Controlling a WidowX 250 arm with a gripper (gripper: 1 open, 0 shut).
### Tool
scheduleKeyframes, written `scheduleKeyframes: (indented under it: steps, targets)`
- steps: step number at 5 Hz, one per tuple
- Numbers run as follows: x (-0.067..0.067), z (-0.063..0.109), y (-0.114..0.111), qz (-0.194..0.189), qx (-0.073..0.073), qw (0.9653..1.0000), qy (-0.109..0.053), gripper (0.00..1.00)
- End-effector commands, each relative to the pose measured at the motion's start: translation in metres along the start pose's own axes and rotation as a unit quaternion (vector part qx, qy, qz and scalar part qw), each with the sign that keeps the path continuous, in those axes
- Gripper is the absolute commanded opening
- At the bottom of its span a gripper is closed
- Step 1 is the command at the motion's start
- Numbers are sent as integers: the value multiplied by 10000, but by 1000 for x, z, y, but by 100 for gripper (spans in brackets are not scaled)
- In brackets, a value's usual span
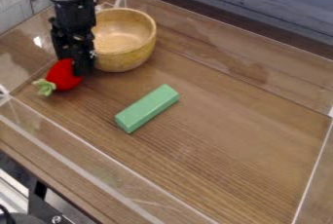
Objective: Move the red object to the right side of the table
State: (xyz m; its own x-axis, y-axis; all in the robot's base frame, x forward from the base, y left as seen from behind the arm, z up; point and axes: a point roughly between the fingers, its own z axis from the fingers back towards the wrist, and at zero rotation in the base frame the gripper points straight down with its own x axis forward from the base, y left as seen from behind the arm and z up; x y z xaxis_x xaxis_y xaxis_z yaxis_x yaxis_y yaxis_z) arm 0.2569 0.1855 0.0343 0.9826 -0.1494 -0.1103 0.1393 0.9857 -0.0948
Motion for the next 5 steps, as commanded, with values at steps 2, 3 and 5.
scheduleKeyframes:
  steps: [2,3,5]
  targets:
    - [7,29,0,120,228,9993,-289,0]
    - [9,44,-7,176,263,9987,-388,0]
    - [21,96,-36,253,202,9966,-756,0]
